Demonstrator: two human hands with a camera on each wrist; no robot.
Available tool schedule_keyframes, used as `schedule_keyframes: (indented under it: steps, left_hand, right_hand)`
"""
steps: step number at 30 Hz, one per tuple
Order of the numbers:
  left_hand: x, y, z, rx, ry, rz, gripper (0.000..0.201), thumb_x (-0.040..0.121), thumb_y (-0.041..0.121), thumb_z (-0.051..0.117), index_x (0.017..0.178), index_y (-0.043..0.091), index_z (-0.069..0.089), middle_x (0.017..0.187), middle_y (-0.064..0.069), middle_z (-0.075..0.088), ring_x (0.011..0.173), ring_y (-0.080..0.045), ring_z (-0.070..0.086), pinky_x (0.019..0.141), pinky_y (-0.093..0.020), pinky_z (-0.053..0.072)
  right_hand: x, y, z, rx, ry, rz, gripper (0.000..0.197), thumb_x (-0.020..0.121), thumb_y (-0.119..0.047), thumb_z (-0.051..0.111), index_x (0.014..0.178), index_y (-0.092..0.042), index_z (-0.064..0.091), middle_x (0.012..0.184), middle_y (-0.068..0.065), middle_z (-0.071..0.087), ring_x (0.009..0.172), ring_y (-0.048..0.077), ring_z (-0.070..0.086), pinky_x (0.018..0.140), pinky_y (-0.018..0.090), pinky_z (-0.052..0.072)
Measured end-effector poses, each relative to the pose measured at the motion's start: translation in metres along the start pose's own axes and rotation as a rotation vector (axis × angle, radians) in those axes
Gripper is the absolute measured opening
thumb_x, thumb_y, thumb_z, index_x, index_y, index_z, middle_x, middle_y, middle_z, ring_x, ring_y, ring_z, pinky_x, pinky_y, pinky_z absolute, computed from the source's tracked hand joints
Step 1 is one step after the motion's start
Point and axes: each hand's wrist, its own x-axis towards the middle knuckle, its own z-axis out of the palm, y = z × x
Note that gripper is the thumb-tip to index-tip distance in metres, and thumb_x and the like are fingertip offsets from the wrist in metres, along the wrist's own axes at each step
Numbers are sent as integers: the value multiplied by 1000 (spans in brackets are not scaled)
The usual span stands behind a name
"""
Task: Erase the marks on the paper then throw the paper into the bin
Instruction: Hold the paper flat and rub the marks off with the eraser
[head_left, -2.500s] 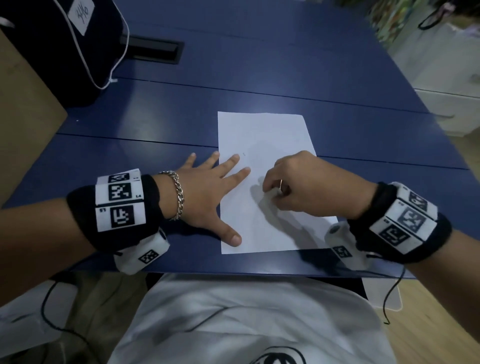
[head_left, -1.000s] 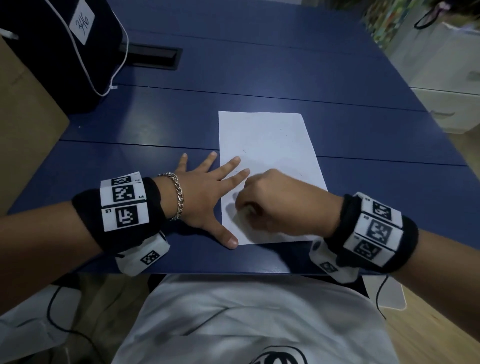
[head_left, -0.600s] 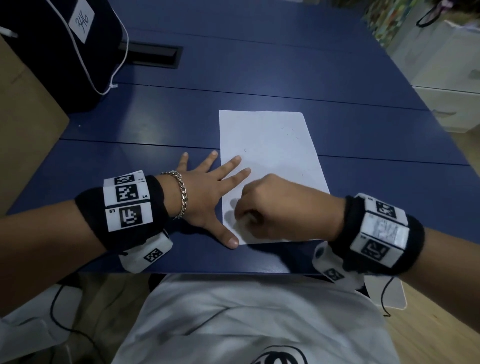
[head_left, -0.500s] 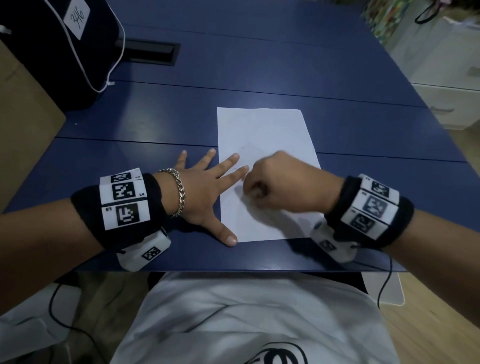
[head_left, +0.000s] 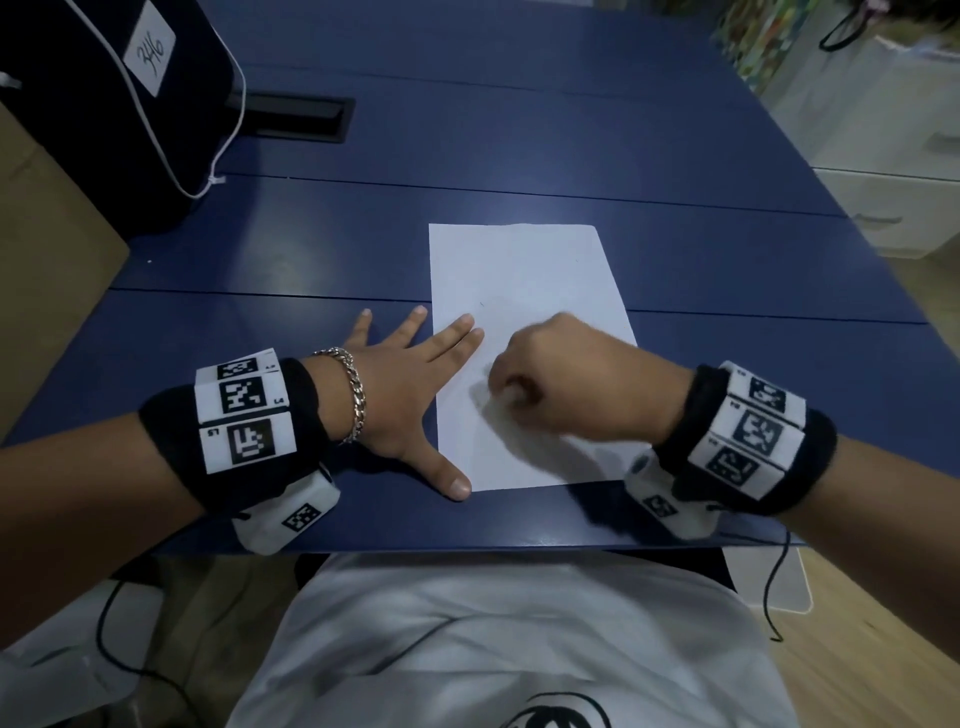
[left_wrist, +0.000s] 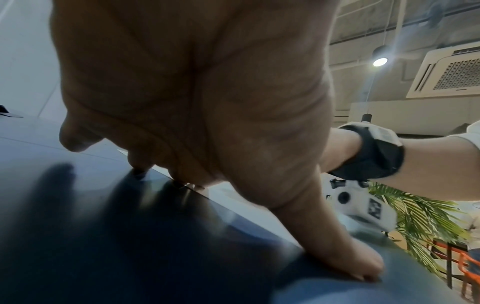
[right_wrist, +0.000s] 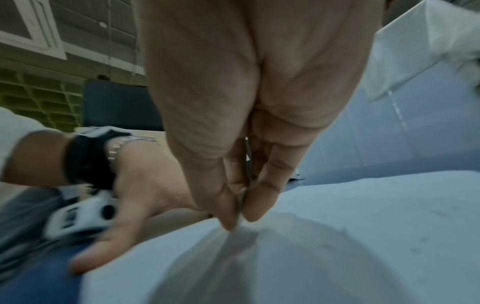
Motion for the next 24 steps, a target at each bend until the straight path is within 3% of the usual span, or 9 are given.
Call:
schedule_keyframes:
  steps: [2, 4, 8, 10, 13, 16, 18, 21, 24]
  left_hand:
    - [0, 0, 0, 4, 4, 4, 162, 43, 110, 54, 153, 38, -40, 159, 22, -45, 156, -30, -31, 120, -76, -5]
    - [-1, -1, 0, 8, 13, 7, 161, 43, 110, 53, 153, 38, -40, 159, 21, -45, 156, -31, -30, 120, -76, -6]
    - [-2, -1, 1, 29, 54, 22, 158, 45, 112, 48, 153, 39, -40, 162, 18, -42, 158, -33, -26, 120, -75, -7]
    - [-4, 2, 4, 41, 84, 26, 155, 46, 112, 46, 154, 40, -39, 167, 13, -37, 159, -33, -23, 121, -73, -9]
    - [-3, 8, 5, 42, 169, 50, 149, 53, 110, 44, 161, 37, -27, 175, -4, -12, 161, -32, -11, 126, -65, -6]
    - [-2, 15, -3, 32, 303, 100, 142, 59, 103, 55, 167, 32, -4, 162, -11, 19, 152, -32, 15, 127, -45, 9]
    - [2, 19, -11, 31, 298, 152, 139, 61, 98, 62, 167, 36, -3, 171, -10, 4, 157, -33, 4, 127, -45, 6]
    - [15, 23, -15, 93, 182, 194, 140, 59, 99, 62, 162, 47, -18, 170, 6, -33, 158, -37, -23, 127, -63, -4]
    - [26, 23, -14, 48, 92, 168, 144, 53, 101, 65, 155, 56, -26, 167, 9, -38, 157, -40, -26, 124, -70, -5]
  right_hand:
    - [-12, -13, 3, 7, -83, -72, 16, 85, -25, 57, 79, -18, 69, 74, 0, 66, 65, 22, 57, 67, 35, 48]
    - [-23, -6, -3, 49, -55, -28, 10, 88, -24, 64, 88, -21, 73, 81, -3, 68, 69, 17, 60, 71, 32, 50]
    - [-55, 24, -15, 208, 176, 234, 21, 91, -27, 76, 112, -25, 78, 88, -13, 73, 78, 3, 69, 77, 21, 56]
    - [-72, 31, -10, 214, 190, 333, 20, 90, -29, 77, 110, -26, 78, 84, -15, 72, 77, 0, 69, 74, 17, 55]
    - [-86, 30, 6, 169, 113, 368, 13, 93, -28, 74, 105, -28, 77, 90, -15, 70, 81, 1, 65, 77, 25, 57]
    - [-90, 32, 10, 158, 92, 354, 7, 95, -31, 72, 101, -29, 75, 91, -16, 64, 82, -1, 60, 76, 23, 54]
    - [-86, 33, 6, 145, 81, 338, 5, 95, -29, 72, 98, -29, 75, 90, -15, 64, 80, 0, 61, 75, 25, 55]
    - [-74, 29, -1, 124, 52, 292, 11, 91, -23, 72, 98, -30, 76, 90, -14, 69, 81, 3, 63, 76, 26, 56]
    - [-55, 16, -4, 147, 35, 196, 16, 91, -23, 72, 104, -30, 76, 92, -13, 71, 80, 5, 63, 75, 23, 54]
